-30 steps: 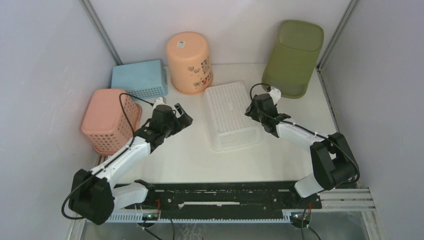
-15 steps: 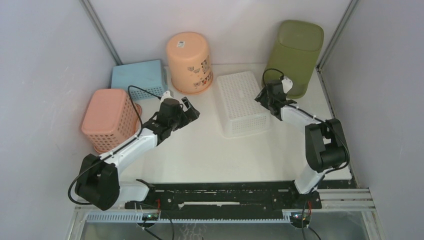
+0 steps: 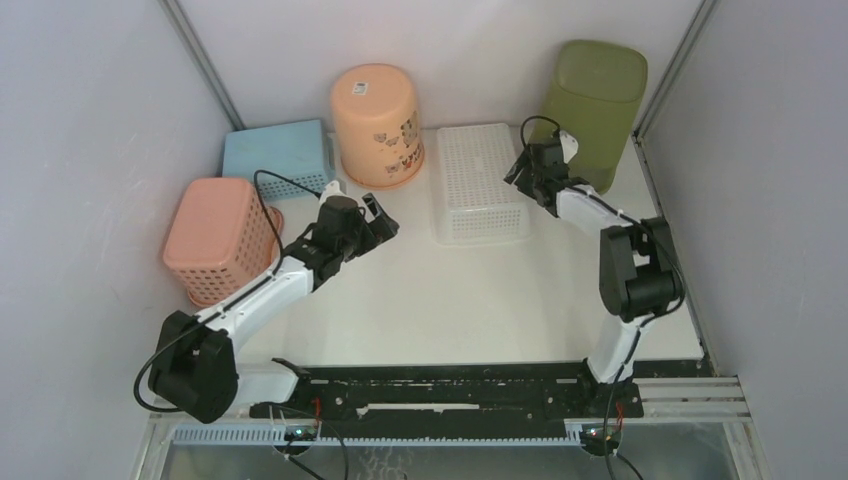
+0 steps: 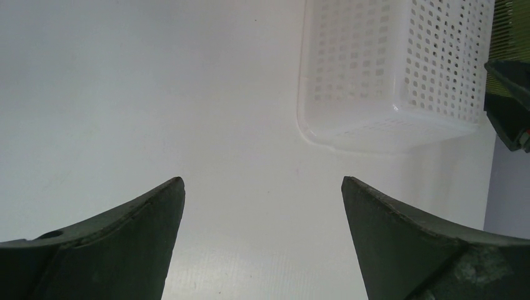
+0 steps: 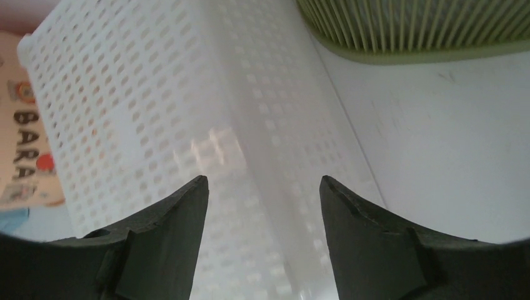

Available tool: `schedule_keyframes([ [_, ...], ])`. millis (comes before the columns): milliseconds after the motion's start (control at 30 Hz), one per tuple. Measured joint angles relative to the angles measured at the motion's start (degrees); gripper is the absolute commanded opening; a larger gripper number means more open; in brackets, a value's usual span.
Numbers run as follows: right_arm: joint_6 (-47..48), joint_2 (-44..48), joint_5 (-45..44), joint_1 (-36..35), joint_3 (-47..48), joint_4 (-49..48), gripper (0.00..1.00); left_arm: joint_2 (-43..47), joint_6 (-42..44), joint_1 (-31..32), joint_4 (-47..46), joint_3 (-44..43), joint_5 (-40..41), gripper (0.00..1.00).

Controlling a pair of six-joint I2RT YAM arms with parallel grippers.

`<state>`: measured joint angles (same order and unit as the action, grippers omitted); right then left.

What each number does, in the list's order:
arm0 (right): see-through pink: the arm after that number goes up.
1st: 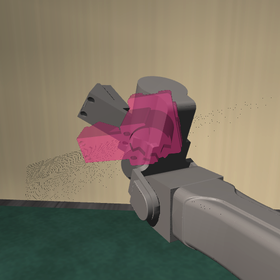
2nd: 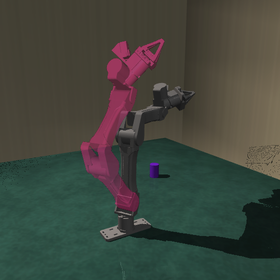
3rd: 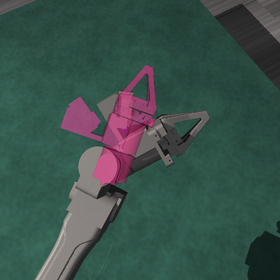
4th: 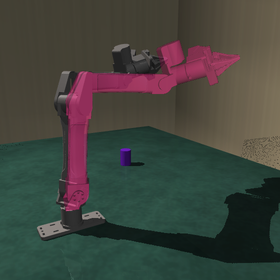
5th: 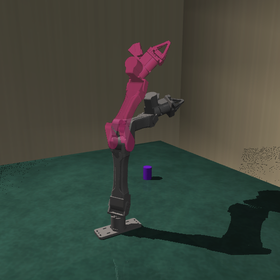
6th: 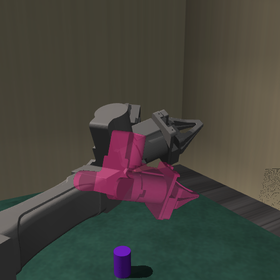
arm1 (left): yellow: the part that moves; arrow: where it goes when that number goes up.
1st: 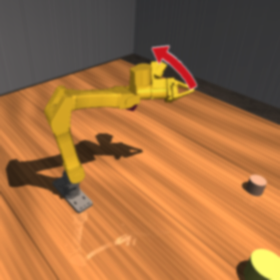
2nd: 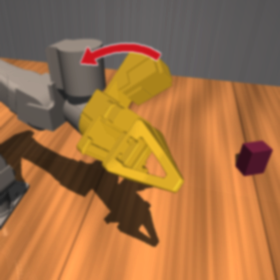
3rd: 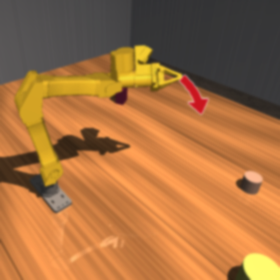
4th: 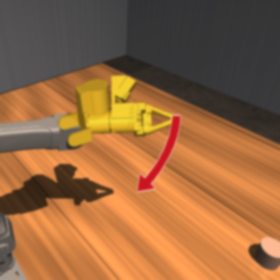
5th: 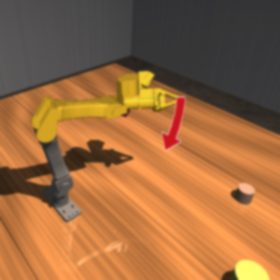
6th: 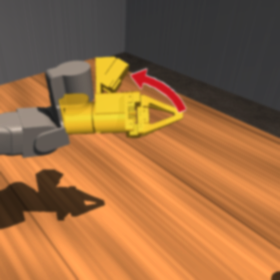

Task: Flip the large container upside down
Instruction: Move the container to the center of the board.

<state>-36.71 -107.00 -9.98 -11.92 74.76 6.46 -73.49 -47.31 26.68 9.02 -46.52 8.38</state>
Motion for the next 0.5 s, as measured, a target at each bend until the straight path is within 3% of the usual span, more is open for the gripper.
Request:
schedule_keyframes([
  [167,4.1,14.5,1.9,-0.1,-8.5,0.8,0.76,2.6,0.5,0.0,0.9,0.0,0.1,1.00],
  [367,5.9,34.9,3.1,-2.1,-18.1,-0.4,0.67,5.7,1.6,0.0,3.2,-0.8,0.3,1.00],
  [500,5.6,35.9,3.2,-5.5,-24.4,-0.7,0.64,9.8,3.2,-0.5,6.5,-2.4,0.4,1.00],
])
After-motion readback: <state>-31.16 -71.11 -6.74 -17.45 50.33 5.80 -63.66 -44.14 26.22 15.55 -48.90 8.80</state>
